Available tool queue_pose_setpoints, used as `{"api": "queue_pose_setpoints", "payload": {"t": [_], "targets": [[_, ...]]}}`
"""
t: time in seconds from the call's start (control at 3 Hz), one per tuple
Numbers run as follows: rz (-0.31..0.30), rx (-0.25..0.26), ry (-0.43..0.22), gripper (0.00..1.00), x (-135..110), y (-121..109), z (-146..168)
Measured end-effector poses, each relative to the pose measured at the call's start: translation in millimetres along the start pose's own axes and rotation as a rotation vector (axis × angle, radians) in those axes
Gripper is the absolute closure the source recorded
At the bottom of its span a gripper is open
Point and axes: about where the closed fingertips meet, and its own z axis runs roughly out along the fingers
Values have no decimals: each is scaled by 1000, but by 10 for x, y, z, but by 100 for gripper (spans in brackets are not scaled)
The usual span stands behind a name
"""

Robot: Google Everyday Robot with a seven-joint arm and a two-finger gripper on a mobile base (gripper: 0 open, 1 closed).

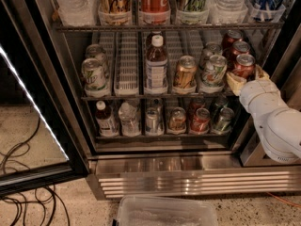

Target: Pick coke can from middle shelf of fridge

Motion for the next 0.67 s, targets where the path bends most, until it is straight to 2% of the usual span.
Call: {"api": "queue_pose_setpoints", "payload": {"t": [0.33, 0.67], "targets": [[0, 0, 0, 100, 0, 0, 0], [19, -1, -27, 100, -105, -15, -1]]}}
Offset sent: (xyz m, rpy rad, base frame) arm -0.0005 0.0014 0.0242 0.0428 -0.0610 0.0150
